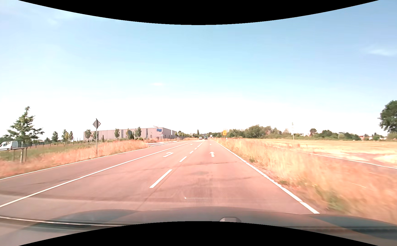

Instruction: Follow the waypoints while adhering to traffic rules and regulations

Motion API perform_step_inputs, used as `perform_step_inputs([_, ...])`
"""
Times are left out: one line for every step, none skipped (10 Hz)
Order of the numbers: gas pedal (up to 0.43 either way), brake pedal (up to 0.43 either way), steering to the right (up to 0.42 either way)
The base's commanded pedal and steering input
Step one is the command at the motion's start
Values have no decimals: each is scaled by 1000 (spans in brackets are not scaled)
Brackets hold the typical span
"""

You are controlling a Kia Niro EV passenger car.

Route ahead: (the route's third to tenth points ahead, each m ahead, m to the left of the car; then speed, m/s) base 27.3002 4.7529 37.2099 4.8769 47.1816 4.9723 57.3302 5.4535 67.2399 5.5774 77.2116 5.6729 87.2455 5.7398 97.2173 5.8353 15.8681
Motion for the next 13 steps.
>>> perform_step_inputs([8, 0, -5])
perform_step_inputs([8, 0, -5])
perform_step_inputs([8, 0, -5])
perform_step_inputs([8, 0, -5])
perform_step_inputs([20, 0, -5])
perform_step_inputs([20, 0, -6])
perform_step_inputs([20, 0, -6])
perform_step_inputs([20, 0, -6])
perform_step_inputs([20, 0, -6])
perform_step_inputs([20, 0, -6])
perform_step_inputs([20, 0, -6])
perform_step_inputs([20, 0, -6])
perform_step_inputs([20, 0, -6])
